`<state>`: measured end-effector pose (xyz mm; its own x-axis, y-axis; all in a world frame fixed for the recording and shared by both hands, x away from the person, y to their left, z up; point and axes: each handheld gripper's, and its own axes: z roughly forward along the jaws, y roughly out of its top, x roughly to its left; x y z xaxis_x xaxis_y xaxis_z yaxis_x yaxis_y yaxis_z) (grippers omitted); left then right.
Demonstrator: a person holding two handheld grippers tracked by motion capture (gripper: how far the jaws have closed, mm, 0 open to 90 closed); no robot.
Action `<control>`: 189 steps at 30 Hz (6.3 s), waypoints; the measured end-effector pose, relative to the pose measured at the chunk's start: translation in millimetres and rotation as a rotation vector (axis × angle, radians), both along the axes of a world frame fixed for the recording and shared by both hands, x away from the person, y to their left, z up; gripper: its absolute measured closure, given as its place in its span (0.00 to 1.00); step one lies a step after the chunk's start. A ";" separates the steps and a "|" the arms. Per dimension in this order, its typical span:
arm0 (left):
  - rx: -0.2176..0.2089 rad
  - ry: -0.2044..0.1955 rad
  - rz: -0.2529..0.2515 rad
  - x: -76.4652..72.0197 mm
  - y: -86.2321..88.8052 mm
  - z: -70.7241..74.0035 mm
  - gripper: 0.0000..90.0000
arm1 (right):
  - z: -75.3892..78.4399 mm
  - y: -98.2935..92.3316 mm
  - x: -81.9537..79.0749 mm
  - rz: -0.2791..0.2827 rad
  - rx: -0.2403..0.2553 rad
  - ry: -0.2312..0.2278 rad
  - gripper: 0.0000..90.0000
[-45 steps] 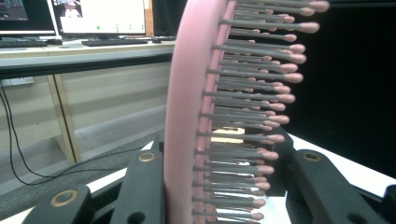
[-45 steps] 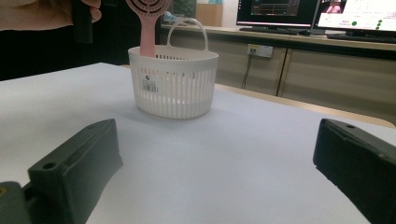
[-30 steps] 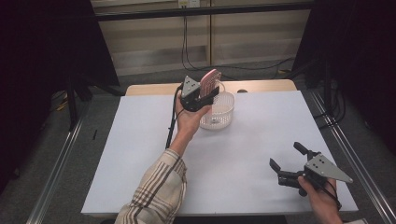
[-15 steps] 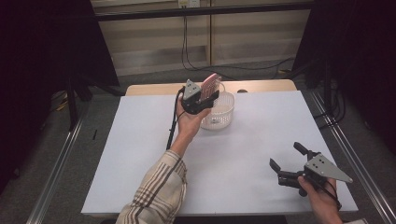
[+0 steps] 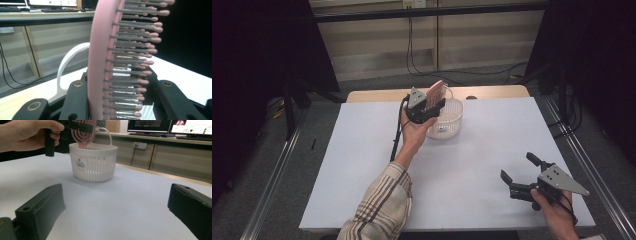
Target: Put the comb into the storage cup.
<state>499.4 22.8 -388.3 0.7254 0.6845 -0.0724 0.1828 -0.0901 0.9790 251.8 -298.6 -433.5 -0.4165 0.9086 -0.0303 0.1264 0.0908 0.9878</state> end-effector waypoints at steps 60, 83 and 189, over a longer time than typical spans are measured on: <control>0.090 0.016 0.139 28.2 48.2 12.1 0.41 | -2.3 1.4 1.4 0.013 -0.006 0.018 0.01; 0.136 -0.007 0.149 30.7 48.6 12.2 0.42 | -2.8 1.4 2.1 0.011 -0.011 0.024 0.00; 0.012 -0.060 0.115 -63.0 115.0 12.4 0.03 | -3.4 4.8 2.2 -0.009 -0.015 0.015 0.00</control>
